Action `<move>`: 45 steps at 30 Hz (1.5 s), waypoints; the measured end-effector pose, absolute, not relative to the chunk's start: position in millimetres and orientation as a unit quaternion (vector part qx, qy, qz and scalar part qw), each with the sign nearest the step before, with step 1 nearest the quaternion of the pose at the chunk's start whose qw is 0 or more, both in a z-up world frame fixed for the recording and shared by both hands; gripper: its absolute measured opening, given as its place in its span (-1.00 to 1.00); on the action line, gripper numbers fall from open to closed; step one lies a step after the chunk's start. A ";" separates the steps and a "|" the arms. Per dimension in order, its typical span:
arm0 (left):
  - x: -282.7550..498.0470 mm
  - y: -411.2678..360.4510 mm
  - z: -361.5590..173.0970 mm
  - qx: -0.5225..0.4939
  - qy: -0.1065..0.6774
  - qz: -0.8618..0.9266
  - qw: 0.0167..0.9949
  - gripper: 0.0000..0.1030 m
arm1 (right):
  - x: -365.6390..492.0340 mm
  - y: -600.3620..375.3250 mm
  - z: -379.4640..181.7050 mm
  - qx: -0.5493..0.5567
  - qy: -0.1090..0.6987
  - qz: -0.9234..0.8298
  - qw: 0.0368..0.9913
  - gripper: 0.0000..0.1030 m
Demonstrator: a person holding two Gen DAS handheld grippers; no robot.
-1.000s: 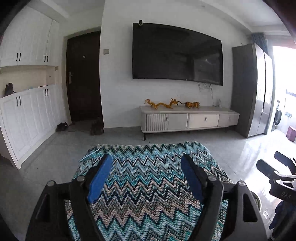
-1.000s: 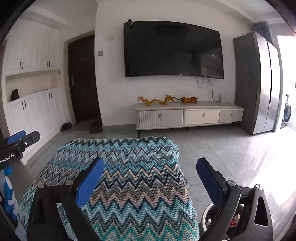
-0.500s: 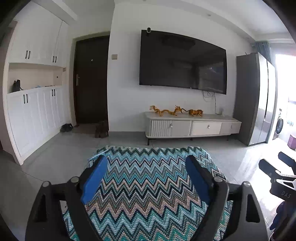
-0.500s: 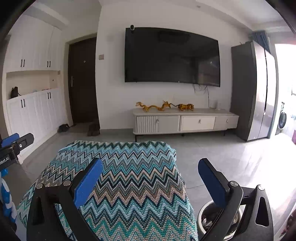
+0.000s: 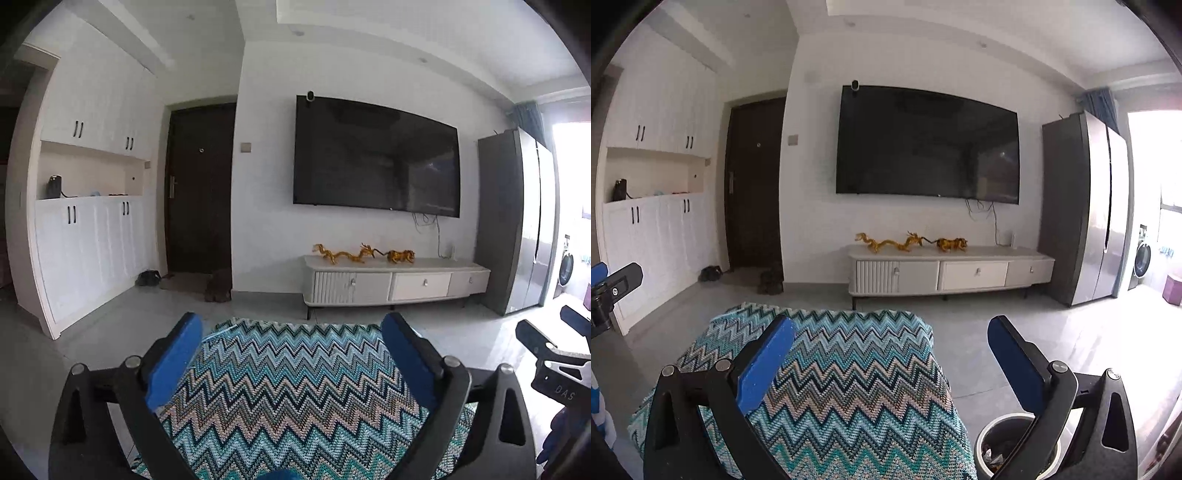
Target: Collect trash
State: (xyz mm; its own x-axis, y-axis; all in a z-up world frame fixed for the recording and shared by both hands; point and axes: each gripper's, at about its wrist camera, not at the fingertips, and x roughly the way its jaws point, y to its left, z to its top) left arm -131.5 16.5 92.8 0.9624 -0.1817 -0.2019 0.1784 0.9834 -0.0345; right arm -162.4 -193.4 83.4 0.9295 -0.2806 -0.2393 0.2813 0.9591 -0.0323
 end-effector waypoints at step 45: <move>-41.7 -13.1 39.7 -0.008 0.160 -0.068 0.985 1.00 | -96.7 -238.5 43.0 0.001 0.157 -0.203 0.967 0.99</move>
